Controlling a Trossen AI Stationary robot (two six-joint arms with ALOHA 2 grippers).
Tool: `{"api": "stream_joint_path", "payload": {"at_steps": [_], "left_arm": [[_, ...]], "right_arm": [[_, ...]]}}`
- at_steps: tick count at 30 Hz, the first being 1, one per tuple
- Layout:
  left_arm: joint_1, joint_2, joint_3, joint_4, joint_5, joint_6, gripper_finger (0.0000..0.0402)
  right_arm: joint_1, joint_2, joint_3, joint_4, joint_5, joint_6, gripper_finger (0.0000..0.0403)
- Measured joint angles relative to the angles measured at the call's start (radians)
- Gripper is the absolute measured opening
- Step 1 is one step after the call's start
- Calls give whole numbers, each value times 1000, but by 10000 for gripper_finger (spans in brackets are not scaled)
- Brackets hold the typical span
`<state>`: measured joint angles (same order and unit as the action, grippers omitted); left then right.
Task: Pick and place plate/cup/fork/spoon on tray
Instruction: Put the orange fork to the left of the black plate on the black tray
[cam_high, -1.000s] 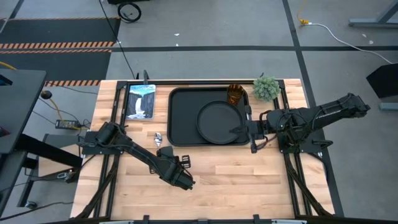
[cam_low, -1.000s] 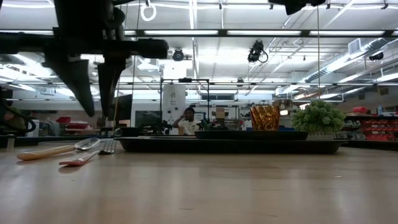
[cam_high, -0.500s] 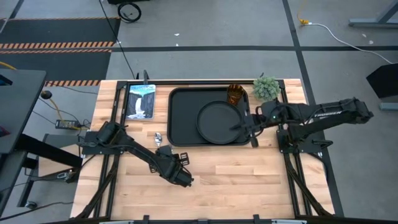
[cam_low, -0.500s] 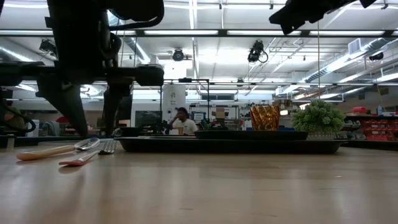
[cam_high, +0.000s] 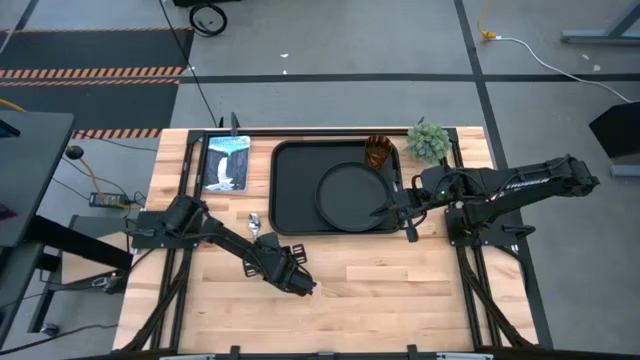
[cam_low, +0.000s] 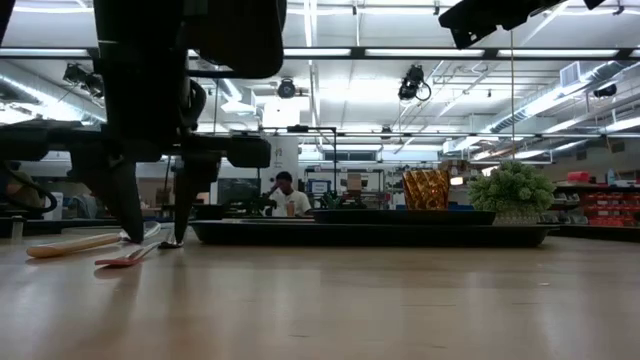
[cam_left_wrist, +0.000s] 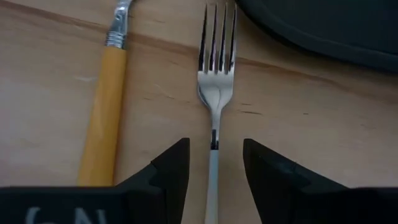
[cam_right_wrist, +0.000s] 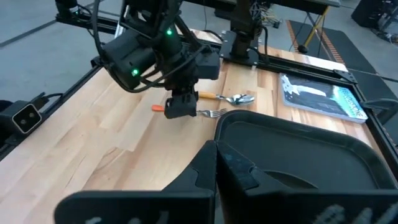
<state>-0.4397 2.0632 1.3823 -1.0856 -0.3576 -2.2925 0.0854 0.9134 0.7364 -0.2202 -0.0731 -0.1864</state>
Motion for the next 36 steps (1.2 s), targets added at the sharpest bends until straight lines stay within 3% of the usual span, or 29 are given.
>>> {"api": "stream_joint_path", "payload": {"at_steps": [17,29,36], "left_arm": [[-3,4,-45,84,3,27,92],[-3,2,-46,92,-5,29,21],[-3,-2,-46,91,-9,45,25]], "right_arm": [[1,0,0,13,-11,8,8],[1,0,0,17,-6,11,8],[1,0,0,17,-4,27,8]]}}
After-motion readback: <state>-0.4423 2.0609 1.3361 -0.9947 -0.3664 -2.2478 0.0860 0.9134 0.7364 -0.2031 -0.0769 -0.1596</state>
